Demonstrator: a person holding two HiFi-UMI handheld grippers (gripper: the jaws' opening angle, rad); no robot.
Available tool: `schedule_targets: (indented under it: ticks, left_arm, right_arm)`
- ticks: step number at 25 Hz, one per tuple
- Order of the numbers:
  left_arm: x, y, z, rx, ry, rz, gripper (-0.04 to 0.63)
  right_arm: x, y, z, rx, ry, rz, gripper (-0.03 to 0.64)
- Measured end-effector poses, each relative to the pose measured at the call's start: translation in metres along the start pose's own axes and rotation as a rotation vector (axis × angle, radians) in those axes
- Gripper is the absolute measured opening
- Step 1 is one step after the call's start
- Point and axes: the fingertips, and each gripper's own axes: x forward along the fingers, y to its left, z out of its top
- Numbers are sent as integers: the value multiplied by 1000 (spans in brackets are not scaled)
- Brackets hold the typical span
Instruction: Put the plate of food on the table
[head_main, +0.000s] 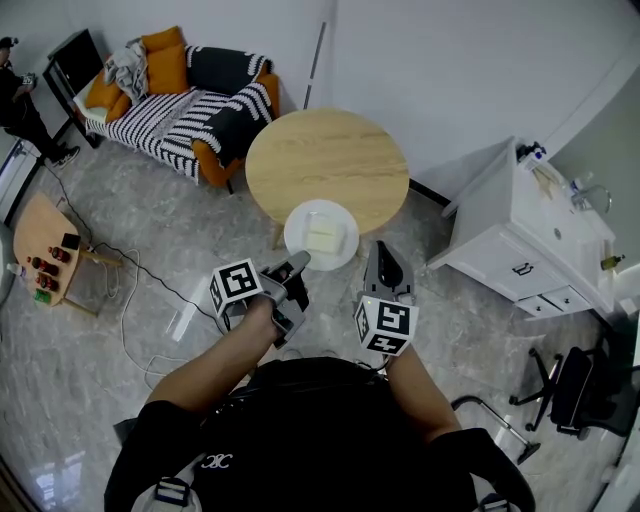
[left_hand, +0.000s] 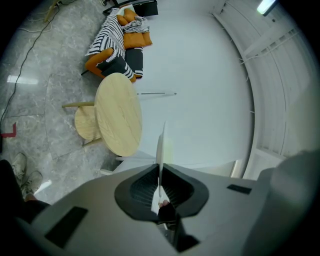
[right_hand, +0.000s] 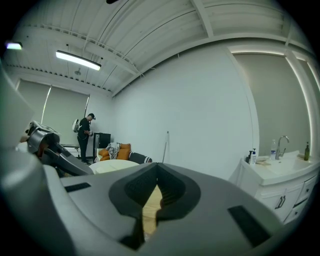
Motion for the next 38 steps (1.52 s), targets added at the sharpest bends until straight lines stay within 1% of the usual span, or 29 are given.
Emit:
schedule_targets:
  ticks: [11,16,19,25,27,31,38]
  left_arm:
    - [-21,17,3,0,48,13,25]
    - [-26,18,0,5,70,12,25]
    - [-28,21,-2,-6,74,7,25]
    - [-26,19,8,-13,56,-13,23]
    - [-24,19,14,-8,51,-11,24]
    - [-18,22,24,-6,45,-7,23]
    - [5,21,47,-10,25,1,25]
  right_arm:
    - [-18,24,-14,9,18,-37,8]
    - [-27,29,-17,25,22,-51,8]
    - [-31,29,-19,46,33,-56,8]
    - [-25,26,-12,39,16,-57,8]
    - [-20,27,-10,42,10,-52,8]
    - [-6,25,-12,84,13,-42,8]
    - [20,11,-5,91,0,-49,8]
